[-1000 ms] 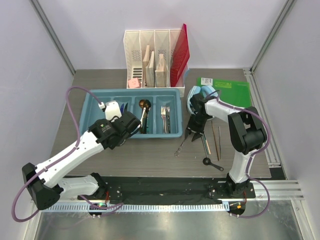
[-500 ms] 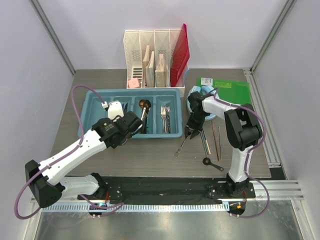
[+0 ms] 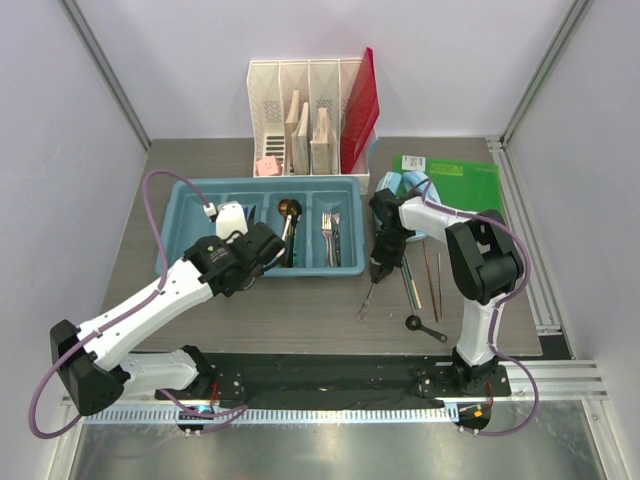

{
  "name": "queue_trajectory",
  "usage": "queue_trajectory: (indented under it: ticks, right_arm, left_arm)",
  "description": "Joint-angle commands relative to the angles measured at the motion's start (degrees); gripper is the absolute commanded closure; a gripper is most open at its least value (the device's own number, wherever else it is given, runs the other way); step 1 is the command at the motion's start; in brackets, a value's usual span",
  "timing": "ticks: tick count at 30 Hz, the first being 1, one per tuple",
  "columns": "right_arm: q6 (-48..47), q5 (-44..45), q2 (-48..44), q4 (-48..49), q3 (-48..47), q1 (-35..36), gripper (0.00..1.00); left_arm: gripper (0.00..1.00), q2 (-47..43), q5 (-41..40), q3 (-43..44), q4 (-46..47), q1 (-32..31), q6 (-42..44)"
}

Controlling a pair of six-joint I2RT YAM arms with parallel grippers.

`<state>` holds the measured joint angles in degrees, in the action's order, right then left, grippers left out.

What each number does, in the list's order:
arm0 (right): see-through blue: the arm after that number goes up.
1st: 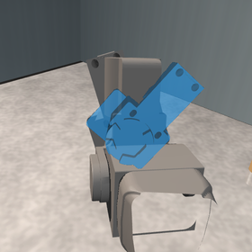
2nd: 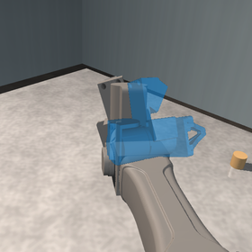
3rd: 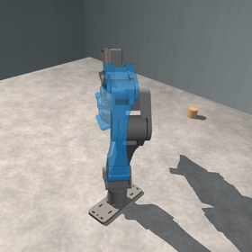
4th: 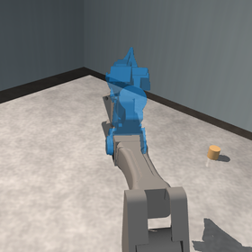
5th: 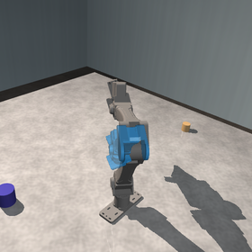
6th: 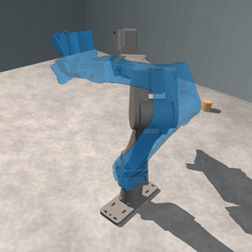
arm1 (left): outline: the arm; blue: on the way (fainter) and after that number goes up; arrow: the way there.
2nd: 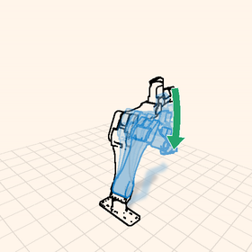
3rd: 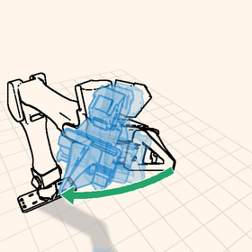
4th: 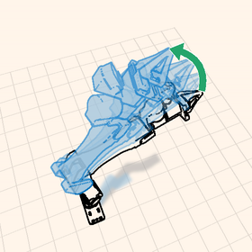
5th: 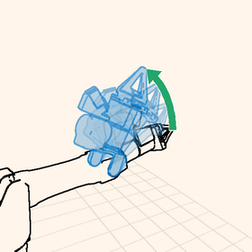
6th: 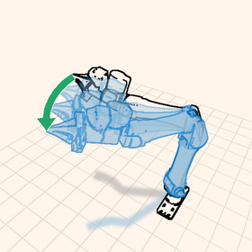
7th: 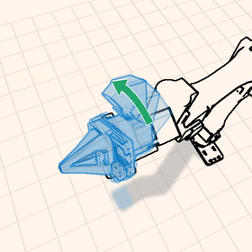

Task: Sort the eating utensils into containers
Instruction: Pick up the fork at the center of the board, then place the fork in the storage box.

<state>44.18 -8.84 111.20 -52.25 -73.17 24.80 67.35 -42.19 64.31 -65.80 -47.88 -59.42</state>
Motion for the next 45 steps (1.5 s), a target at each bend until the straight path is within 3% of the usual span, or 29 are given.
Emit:
queue_trajectory:
  ticks: [1, 9, 18, 23, 26, 27, 31, 36, 45]
  right_arm:
    - [-1.8, 4.1, -2.6, -2.3, 5.0, 0.4, 0.99]
    - [-5.7, 8.4, -15.9, -13.7, 0.5, 0.6, 0.99]
    - [-9.5, 2.0, -15.6, -21.1, -16.0, 0.8, 0.99]
    - [-11.4, -1.9, -5.8, -21.0, -31.0, 1.4, 0.99]
    - [-12.5, -3.3, 2.8, -22.0, -43.6, 2.7, 0.99]
    - [-13.6, -3.4, 5.3, -22.8, -51.8, 3.1, 0.99]
    - [-15.4, -4.6, 18.5, -26.2, -66.4, 3.5, 0.99]
    - [-13.6, -7.9, 22.6, -17.9, -59.0, 3.6, 0.99]
    - [-13.3, -9.3, 24.5, -15.3, -54.4, 3.9, 0.99]
  left_arm:
    - [0.49, -0.6, -1.8, 0.0, 0.9, 0.2, 0.6]
    - [0.48, -0.6, -1.9, -0.2, 2.1, 0.2, 1.6]
    - [0.48, 1.1, -2.0, 0.6, 3.7, 0.2, 2.5]
    - [0.48, 0.2, -1.8, -0.7, 3.8, 0.2, 1.7]
    - [0.48, 0.0, -2.2, -0.5, 3.0, 0.2, 1.1]
    - [0.48, 0.0, -2.3, -0.5, 2.7, 0.1, 0.9]
    - [0.49, -0.3, -2.5, -0.6, 1.6, 0.2, 0.1]
    - [0.48, -0.4, -2.7, -0.2, -0.6, 0.2, -1.1]
    - [0.49, 0.7, -2.0, -0.1, 0.1, 0.2, -1.5]
